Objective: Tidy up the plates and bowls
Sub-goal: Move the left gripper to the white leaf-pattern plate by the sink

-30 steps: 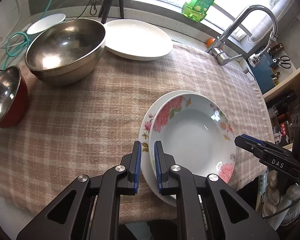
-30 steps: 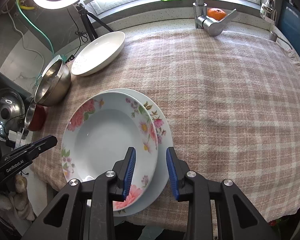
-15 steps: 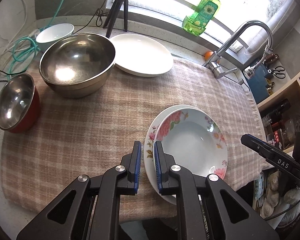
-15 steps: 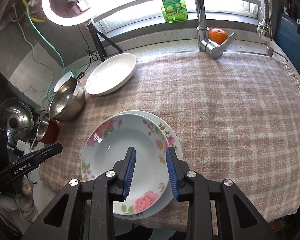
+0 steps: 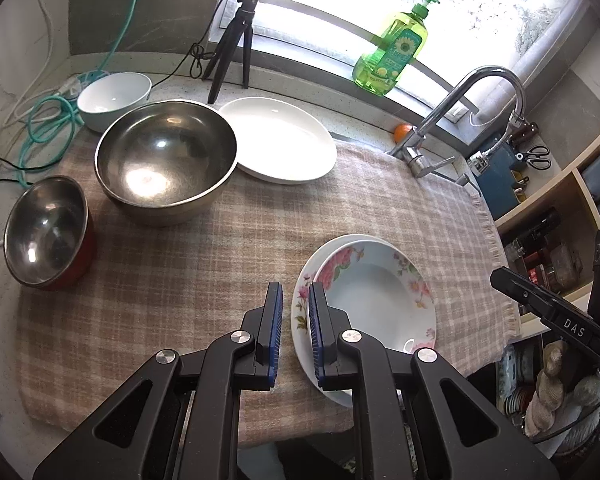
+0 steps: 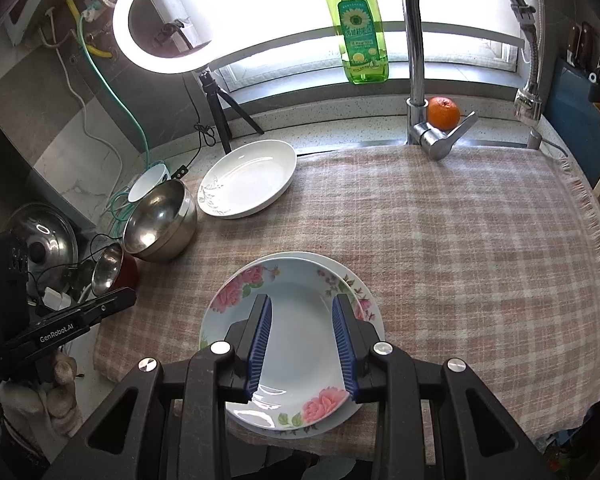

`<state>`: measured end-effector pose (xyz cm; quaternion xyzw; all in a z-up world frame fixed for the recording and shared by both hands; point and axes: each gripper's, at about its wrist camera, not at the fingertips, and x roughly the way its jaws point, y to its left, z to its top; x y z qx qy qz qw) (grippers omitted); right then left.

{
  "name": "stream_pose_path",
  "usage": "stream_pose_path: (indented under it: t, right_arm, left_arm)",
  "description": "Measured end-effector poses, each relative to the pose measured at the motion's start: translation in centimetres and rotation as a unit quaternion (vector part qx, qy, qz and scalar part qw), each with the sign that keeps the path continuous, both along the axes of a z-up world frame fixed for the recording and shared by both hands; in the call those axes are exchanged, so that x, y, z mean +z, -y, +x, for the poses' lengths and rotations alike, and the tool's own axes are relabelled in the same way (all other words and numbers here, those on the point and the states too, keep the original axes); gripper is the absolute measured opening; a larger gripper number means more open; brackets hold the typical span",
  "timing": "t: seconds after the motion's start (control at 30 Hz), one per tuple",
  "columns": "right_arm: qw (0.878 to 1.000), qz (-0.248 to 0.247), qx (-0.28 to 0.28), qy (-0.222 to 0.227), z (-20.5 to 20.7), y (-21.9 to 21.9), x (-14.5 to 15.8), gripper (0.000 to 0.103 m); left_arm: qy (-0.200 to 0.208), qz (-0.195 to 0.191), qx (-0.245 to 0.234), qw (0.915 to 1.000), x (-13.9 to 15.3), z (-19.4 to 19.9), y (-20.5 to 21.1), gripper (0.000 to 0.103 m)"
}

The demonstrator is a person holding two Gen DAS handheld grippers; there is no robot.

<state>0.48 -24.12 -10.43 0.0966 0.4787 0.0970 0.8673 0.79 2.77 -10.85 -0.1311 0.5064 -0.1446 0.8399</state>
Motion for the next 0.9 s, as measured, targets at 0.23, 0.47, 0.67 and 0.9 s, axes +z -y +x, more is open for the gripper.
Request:
stream_pose_path:
  t: [0.23, 0.47, 0.67, 0.9]
  right_arm:
    - [1.0, -0.003, 0.015, 0.015, 1.3, -0.7, 3.2, 0.029]
    - [0.996, -0.033, 0.077, 0.042, 6.5, -1.0, 6.1, 0.029]
    - [0.985, -0.028, 0.166, 0.034, 13.5, -1.3, 5.8, 0.029]
    - [0.97, -0.02, 0.241, 0.0, 21.4, -2.1, 3.4, 0.029]
  left_arm:
    - [0.009, -0.019, -0.001, 0.9998, 1.1, 1.2, -1.1, 0.015]
    - [0.006, -0.024, 0.045, 0.9987, 1.3, 3.2, -1.2, 0.015]
    - [-0.009, -0.035, 0.119, 0.9922, 0.5, 4.4, -0.1, 0.015]
    - [-0.02, -0.047, 0.202, 0.9781, -0.3, 5.8, 1.6, 0.015]
